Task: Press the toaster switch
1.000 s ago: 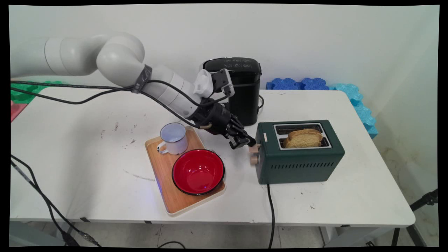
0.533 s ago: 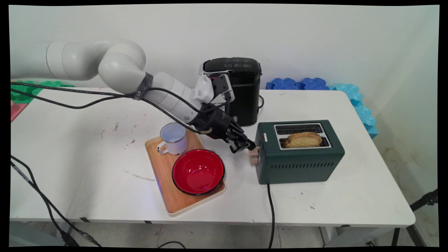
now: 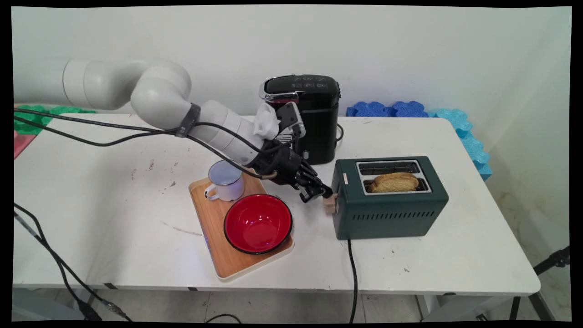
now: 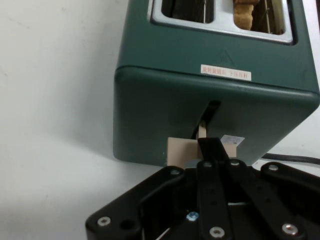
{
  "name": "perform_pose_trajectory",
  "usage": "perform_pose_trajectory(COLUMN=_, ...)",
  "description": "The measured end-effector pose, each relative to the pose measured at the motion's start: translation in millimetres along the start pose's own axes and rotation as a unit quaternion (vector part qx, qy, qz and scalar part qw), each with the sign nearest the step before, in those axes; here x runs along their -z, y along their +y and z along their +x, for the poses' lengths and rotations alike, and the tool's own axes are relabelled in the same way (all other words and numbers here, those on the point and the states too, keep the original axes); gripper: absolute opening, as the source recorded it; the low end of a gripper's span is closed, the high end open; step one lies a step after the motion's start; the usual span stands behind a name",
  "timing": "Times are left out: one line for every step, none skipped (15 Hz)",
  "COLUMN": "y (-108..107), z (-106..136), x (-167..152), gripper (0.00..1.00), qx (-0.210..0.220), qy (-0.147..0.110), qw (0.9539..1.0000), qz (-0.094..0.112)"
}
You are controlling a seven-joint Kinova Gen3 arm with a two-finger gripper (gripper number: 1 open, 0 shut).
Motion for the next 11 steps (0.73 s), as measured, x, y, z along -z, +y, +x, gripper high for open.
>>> perform_pose_trajectory(y=0.0, z=-1.4, x=-0.7, gripper=0.00, qx=0.001, qy=0.000, qw=1.0000, qz=0.000)
perform_pose_trajectory(y=0.0, z=-2.6, x=-1.4, gripper=0.00, qx=0.001, qy=0.000, qw=1.0000, qz=0.001)
perform_pose_trajectory(y=0.0, z=-3.7, x=-1.9, gripper=0.00, qx=0.002, qy=0.000, qw=1.0000, qz=0.001)
perform_pose_trajectory(y=0.0, z=-4.5, x=-2.5, gripper=0.00, qx=0.003, qy=0.000, qw=1.0000, qz=0.002)
perform_pose_trajectory(y=0.0, z=-5.1, x=-3.0, gripper=0.00, qx=0.003, qy=0.001, qw=1.0000, qz=0.002)
perform_pose_trajectory(y=-0.1, z=-5.7, x=-3.4, gripper=0.00, qx=0.004, qy=0.001, qw=1.0000, qz=0.003)
perform_pose_trajectory(y=-0.1, z=-6.4, x=-3.9, gripper=0.00, qx=0.004, qy=0.001, qw=1.0000, qz=0.003)
perform_pose_trajectory(y=-0.2, z=-7.1, x=-4.2, gripper=0.00, qx=0.004, qy=0.001, qw=1.0000, qz=0.003)
perform_pose_trajectory(y=-0.4, z=-7.7, x=-4.6, gripper=0.00, qx=0.005, qy=0.001, qw=1.0000, qz=0.004)
perform_pose_trajectory(y=-0.5, z=-8.4, x=-4.9, gripper=0.00, qx=0.005, qy=0.001, qw=1.0000, qz=0.004)
perform_pose_trajectory(y=-0.7, z=-8.8, x=-4.9, gripper=0.00, qx=0.005, qy=0.001, qw=1.0000, qz=0.004)
